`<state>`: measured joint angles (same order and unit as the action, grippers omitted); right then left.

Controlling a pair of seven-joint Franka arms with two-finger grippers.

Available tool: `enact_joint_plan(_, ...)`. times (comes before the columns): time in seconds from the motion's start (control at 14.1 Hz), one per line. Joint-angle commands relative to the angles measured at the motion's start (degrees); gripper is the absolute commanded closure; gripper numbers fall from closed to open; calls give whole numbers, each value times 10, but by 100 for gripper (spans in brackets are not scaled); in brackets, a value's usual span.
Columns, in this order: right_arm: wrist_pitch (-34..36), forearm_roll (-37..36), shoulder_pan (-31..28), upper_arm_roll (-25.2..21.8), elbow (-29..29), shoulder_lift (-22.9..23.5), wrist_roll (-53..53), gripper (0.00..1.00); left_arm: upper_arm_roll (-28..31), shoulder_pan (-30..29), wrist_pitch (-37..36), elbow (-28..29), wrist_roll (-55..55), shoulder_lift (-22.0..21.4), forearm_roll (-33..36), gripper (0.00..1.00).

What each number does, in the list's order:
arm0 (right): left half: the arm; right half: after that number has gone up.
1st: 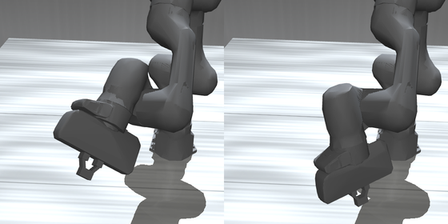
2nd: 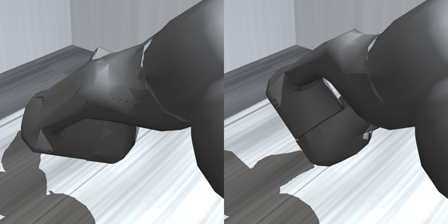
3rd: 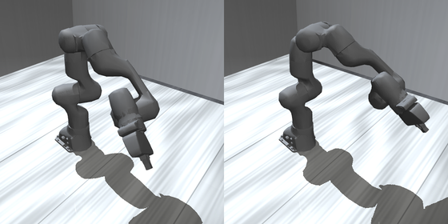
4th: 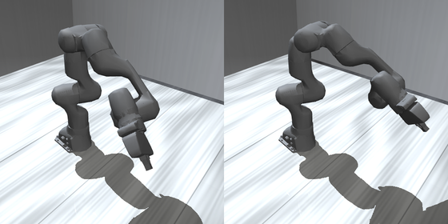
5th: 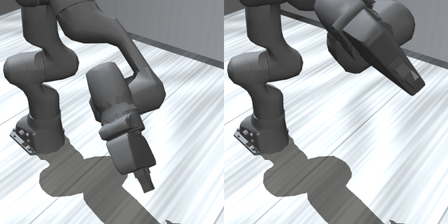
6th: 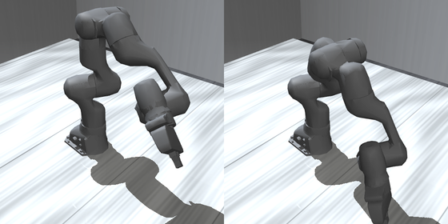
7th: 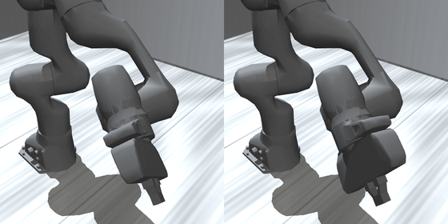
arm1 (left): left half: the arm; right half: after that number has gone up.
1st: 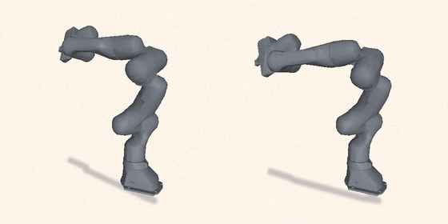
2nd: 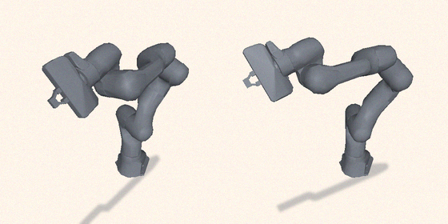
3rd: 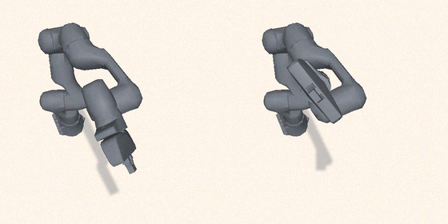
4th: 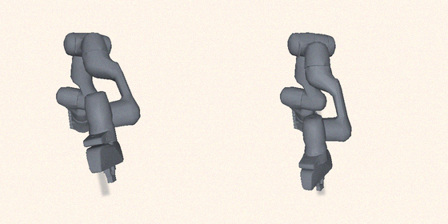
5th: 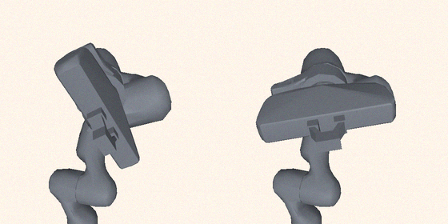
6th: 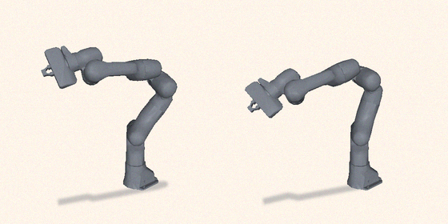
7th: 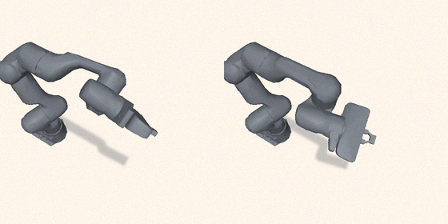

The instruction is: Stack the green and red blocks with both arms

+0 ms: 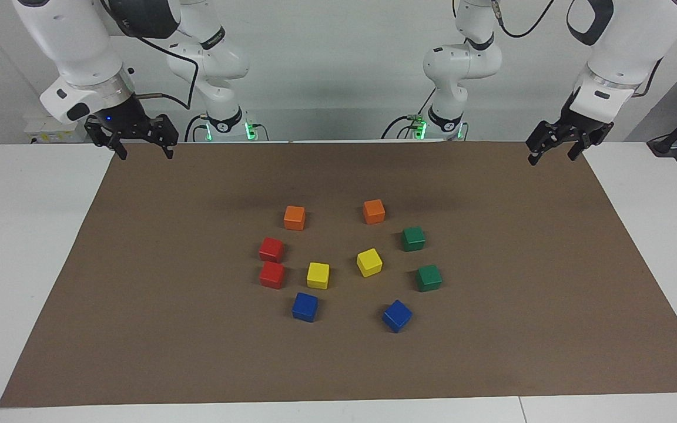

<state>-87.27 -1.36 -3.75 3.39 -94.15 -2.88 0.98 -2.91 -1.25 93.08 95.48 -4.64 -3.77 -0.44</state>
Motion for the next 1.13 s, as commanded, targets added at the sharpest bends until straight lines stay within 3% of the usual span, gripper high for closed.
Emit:
enact_joint_plan(0.0, -13, -8, 1, 3, -17, -12, -9, 0, -3, 0, -2, -1, 5, -3, 4, 0)
enact_joint_plan(0.5, -163, -1, 124, 3, -106, -3, -211, 1, -6, 86, 119, 113, -48, -18, -36, 0)
enact_joint_plan(0.64, -194, 3, 144, 3, -107, 31, -256, 1, -5, 127, 167, 150, -72, -11, -36, 0)
enact_joint_plan(0.92, -291, 4, 165, 4, -113, 110, -312, 3, -5, 186, 231, 168, -122, 52, -35, 0)
enact_joint_plan(1.06, -323, 4, 175, 4, -119, 134, -337, 4, -3, 209, 267, 189, -137, 63, -34, 0)
